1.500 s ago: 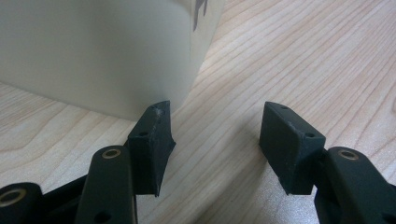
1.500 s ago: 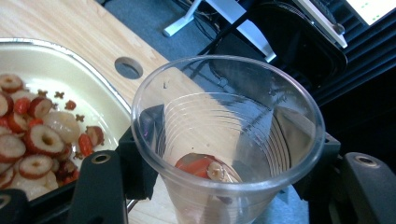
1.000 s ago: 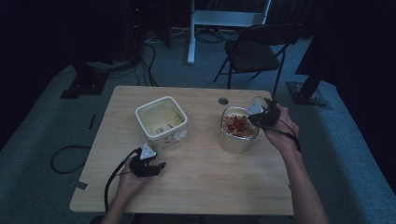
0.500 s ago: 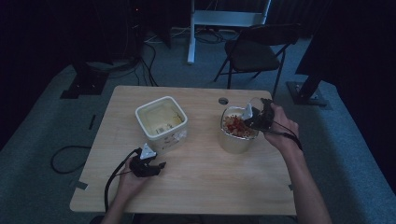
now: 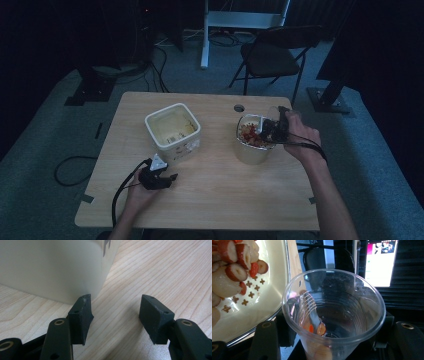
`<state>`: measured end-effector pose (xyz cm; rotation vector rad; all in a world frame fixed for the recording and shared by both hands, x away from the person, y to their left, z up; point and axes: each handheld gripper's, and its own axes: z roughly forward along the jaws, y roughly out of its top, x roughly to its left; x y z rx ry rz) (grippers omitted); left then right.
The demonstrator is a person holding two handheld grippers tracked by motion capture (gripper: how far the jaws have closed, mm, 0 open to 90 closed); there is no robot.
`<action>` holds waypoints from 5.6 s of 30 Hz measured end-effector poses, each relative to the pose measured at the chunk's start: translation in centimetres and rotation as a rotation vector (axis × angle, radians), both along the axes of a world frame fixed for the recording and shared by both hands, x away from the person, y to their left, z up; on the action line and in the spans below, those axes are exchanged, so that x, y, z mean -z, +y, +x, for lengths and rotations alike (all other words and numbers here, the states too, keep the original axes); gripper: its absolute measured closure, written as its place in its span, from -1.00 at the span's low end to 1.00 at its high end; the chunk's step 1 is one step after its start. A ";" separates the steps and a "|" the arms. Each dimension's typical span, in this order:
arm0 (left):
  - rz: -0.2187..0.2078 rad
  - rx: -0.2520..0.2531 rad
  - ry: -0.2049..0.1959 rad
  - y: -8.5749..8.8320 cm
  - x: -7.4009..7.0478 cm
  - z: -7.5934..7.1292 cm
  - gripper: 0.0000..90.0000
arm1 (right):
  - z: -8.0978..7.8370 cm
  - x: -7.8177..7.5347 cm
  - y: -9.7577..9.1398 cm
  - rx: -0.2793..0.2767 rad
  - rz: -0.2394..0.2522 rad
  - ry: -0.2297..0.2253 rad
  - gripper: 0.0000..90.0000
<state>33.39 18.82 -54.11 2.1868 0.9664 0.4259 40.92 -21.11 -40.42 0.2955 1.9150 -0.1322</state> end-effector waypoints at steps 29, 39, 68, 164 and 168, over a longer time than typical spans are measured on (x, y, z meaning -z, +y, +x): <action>-0.004 -0.001 -0.002 0.0 0.0 0.0 -0.02 | -0.6 0.5 1.3 -0.045 -0.257 -0.048 -0.17; -0.004 0.000 -0.003 0.0 0.0 0.0 -0.03 | -0.7 0.9 1.3 -0.044 -0.336 -0.053 -0.17; -0.004 0.001 -0.003 0.0 0.0 0.0 -0.03 | -0.7 1.2 2.3 -0.064 -0.434 -0.061 -0.17; -0.003 0.002 -0.003 0.0 0.0 0.0 -0.03 | -1.3 -3.6 -2.6 -0.073 0.443 0.050 -0.10; -0.003 0.001 -0.003 0.0 0.0 0.0 -0.03 | -1.4 -4.0 -3.9 -0.081 0.627 0.090 -0.10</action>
